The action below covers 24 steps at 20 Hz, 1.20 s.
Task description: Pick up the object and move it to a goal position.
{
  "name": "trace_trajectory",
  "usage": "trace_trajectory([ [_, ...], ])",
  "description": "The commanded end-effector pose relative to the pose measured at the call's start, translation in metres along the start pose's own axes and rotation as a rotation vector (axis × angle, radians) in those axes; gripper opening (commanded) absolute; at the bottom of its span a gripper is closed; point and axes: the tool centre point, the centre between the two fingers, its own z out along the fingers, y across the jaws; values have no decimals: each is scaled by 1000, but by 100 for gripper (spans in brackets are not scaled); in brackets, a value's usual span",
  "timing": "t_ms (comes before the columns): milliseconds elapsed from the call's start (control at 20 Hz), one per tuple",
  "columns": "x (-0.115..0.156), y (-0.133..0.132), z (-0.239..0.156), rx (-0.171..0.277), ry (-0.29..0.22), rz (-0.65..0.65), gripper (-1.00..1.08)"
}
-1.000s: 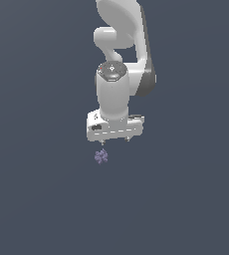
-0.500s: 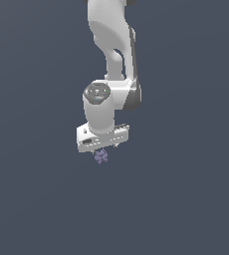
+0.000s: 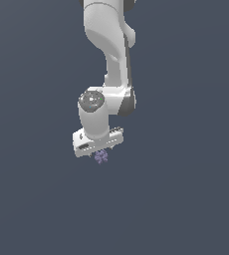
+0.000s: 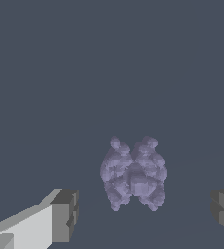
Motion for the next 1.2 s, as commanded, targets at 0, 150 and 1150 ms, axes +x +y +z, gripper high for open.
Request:
trace_trajectory([
  [0,0,0,0,0,0,0,100],
  [150,0,0,4,0,0,0,100],
  [1150,0,0,51,0,0,-5,-100],
])
